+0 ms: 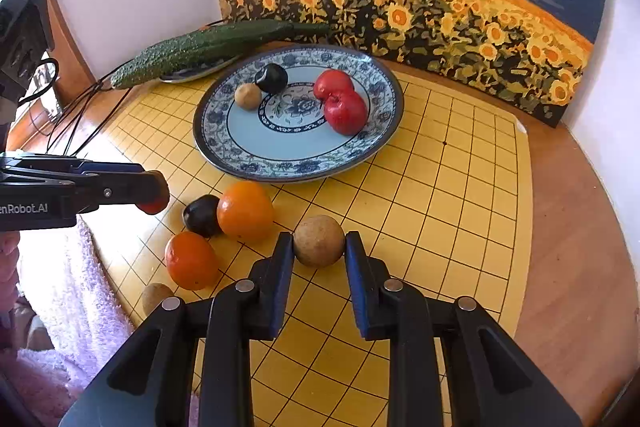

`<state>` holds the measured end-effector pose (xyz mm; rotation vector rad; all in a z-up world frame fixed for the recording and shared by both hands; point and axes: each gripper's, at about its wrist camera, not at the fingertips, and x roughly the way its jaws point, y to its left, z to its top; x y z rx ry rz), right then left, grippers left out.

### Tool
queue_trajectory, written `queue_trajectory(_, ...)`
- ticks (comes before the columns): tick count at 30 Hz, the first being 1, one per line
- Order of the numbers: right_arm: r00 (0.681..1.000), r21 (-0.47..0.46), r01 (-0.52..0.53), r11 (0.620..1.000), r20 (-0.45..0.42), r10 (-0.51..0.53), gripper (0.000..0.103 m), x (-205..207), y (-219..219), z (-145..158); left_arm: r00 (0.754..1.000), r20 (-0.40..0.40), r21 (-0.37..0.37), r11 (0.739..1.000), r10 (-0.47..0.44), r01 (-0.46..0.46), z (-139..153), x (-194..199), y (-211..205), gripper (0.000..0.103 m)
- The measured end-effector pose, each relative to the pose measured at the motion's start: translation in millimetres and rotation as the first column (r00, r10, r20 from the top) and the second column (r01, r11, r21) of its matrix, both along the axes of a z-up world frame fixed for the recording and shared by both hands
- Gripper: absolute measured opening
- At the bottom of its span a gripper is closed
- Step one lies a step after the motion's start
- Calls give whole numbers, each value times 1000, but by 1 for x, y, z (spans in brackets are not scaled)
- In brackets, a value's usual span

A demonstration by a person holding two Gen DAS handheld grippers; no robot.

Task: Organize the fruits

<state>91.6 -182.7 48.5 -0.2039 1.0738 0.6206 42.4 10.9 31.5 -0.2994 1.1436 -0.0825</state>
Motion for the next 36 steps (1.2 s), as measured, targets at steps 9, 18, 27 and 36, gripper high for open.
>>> queue_trajectory(9, 1000, 38, 13, 999, 12, -14, 27, 7, 4, 12, 999, 41, 19, 1000, -9, 8, 11, 16, -2, 30)
queue_trajectory(18, 1000, 60, 23, 998, 11, -24, 27, 20, 11, 16, 997, 78, 57, 998, -21, 16, 15, 44, -6, 30)
queue_trajectory(27, 1000, 69, 15, 997, -3, -15, 27, 37, 27, 10, 998, 65, 94, 995, -27, 21, -1, 70, -6, 30)
queue_trajectory(36, 999, 51, 28, 998, -21, -26, 27, 53, 36, -4, 995, 87, 127, 991, -43, 31, -3, 85, -12, 30)
